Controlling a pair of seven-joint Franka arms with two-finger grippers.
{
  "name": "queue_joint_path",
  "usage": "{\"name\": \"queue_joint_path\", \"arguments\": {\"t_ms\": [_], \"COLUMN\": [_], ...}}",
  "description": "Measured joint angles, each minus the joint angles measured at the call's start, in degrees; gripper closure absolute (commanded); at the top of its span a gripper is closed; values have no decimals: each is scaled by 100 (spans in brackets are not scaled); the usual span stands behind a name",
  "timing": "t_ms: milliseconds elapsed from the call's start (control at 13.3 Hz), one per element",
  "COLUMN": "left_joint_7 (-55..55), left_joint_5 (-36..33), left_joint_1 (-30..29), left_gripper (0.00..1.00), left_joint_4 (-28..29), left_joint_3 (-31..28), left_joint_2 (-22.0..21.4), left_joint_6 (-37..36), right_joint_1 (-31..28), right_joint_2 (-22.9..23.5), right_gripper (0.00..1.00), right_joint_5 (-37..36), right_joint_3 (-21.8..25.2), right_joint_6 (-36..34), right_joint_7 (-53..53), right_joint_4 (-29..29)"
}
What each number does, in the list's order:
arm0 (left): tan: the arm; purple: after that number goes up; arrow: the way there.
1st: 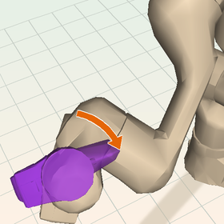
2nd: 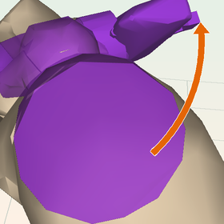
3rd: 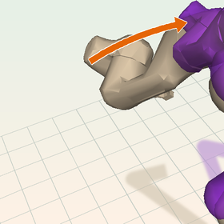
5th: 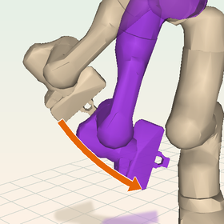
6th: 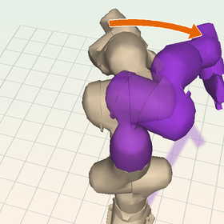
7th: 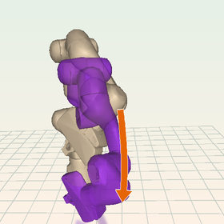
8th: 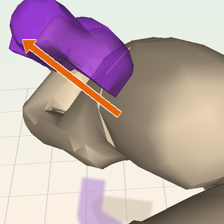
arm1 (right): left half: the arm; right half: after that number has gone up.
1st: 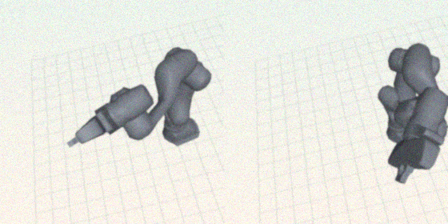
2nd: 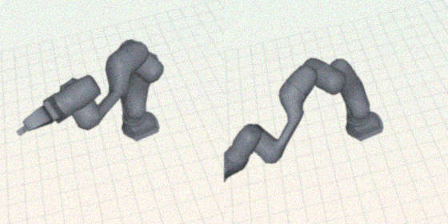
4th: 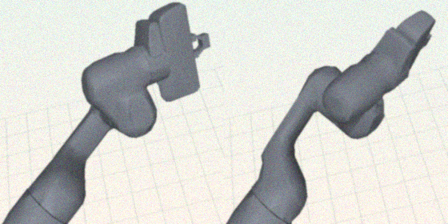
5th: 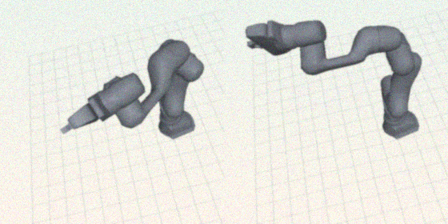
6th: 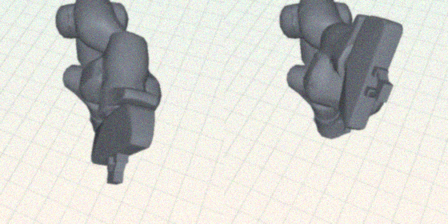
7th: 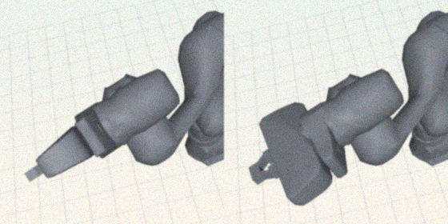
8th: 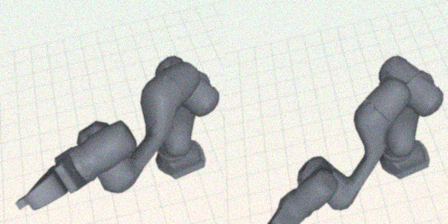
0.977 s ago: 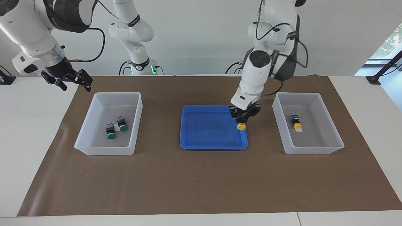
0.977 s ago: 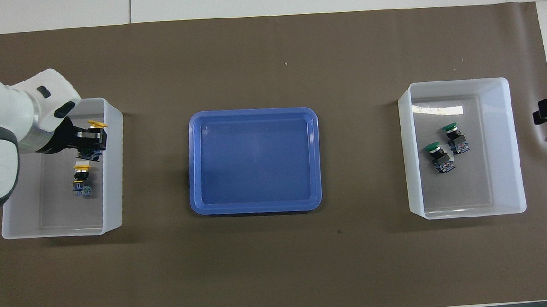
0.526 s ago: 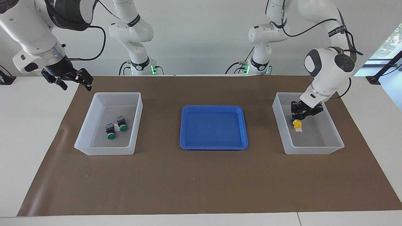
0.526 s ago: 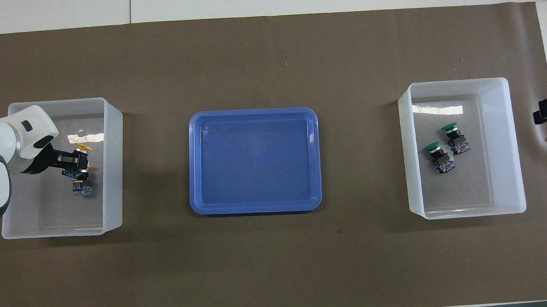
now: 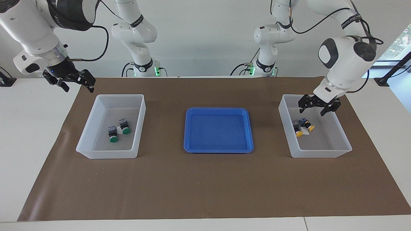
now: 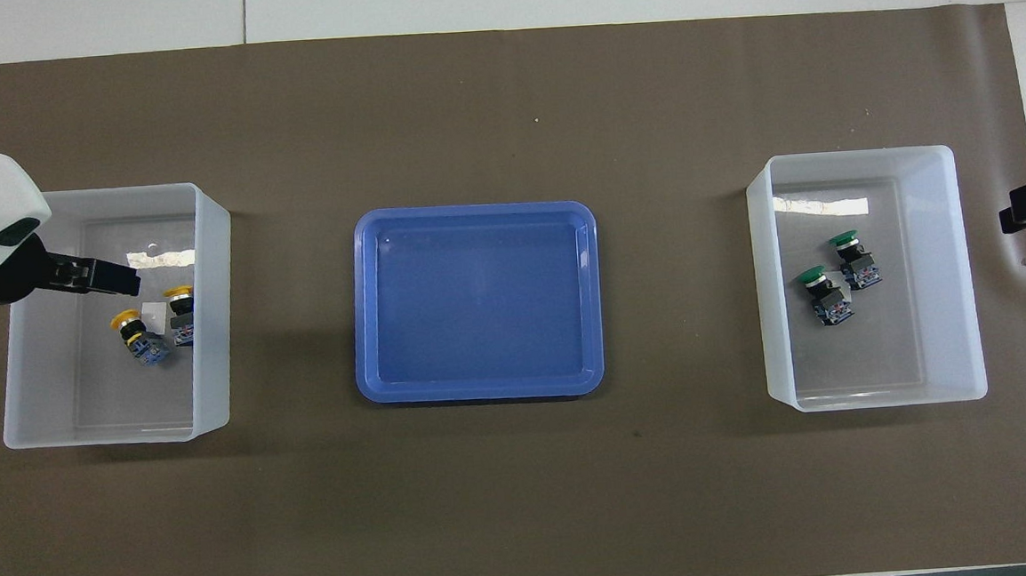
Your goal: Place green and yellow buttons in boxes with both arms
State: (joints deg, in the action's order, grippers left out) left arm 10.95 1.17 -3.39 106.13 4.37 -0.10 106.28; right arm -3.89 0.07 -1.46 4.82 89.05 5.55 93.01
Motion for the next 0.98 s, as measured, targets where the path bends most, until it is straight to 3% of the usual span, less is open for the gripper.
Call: {"name": "queue_joint_path", "arguments": {"t_ms": [225, 451, 977], "left_joint_7": [-649, -815, -1135], "left_joint_5": [0, 0, 0], "left_joint_1": [10, 19, 180], "left_gripper": [0, 0, 0], "left_joint_4": [-839, -1259, -740], "left_joint_3": [103, 199, 196], "left_joint_2": [-89, -244, -747], "left_joint_6": [-834, -1521, -1839], "right_joint_1": [0, 0, 0], "right_joint_2": [0, 0, 0], "right_gripper": [0, 0, 0], "right_joint_5": [0, 0, 0], "right_joint_3": [0, 0, 0], "right_joint_6": [0, 0, 0], "right_joint_7": [0, 0, 0], "right_joint_4": [0, 0, 0]}}
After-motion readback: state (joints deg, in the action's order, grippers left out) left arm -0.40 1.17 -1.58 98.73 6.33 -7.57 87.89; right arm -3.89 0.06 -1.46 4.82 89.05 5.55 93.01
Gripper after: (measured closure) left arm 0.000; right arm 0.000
